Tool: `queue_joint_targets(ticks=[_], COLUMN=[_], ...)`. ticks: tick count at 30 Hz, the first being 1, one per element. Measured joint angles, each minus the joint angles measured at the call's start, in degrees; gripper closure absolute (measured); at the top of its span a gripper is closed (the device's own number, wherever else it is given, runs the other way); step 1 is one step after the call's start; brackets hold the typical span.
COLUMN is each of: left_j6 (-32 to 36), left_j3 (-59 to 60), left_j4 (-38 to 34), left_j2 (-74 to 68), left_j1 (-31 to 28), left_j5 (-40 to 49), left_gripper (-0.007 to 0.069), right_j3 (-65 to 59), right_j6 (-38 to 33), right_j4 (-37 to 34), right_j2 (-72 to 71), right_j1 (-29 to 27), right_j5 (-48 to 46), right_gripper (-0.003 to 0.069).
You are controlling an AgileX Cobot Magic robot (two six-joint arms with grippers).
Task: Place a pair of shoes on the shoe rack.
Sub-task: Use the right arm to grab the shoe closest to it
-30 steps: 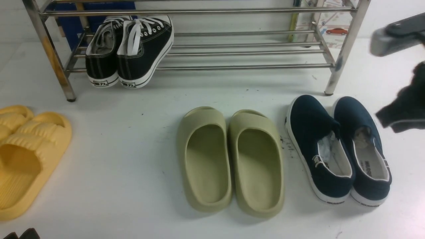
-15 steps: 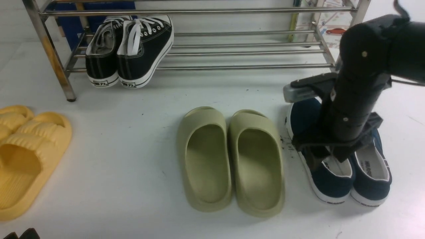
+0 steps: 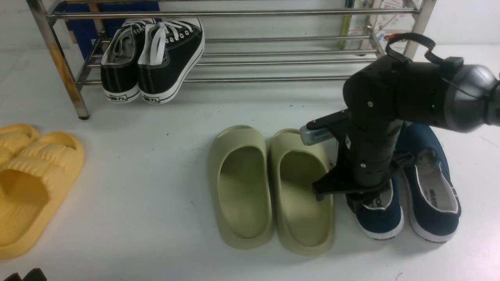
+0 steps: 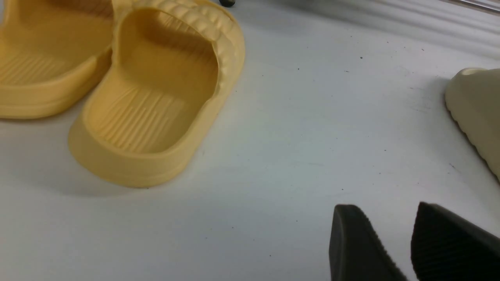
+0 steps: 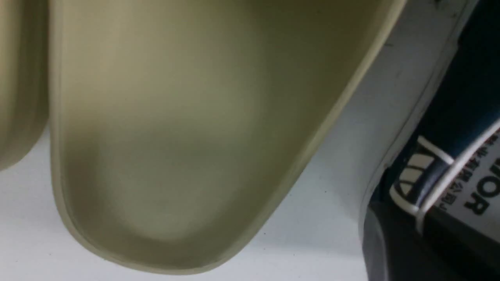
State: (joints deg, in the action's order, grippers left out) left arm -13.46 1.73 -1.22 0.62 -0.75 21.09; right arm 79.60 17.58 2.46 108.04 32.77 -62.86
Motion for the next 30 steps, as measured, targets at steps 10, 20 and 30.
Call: queue_joint_targets(ticks=[10, 20, 30], left_j6=[0.00, 0.00, 0.00], left_j3=[0.00, 0.00, 0.00], left_j4=[0.00, 0.00, 0.00], left_j2=[0.00, 0.00, 0.00], left_j1=[0.00, 0.00, 0.00], left_j5=[0.00, 0.00, 0.00], left_gripper=[0.0387, 0.0387, 0.0387], right_j3=[0.55, 0.49, 7.53], right_j6=[1.40, 1.40, 0.23], right_j4=[1.08, 0.89, 0.17], right_j2=[0.64, 1.56, -1.18], right_j1=[-0.74, -0.74, -0.74], right_j5=[-3.02, -4.83, -7.62], right_gripper=[0.0558, 0.0475, 0.0610])
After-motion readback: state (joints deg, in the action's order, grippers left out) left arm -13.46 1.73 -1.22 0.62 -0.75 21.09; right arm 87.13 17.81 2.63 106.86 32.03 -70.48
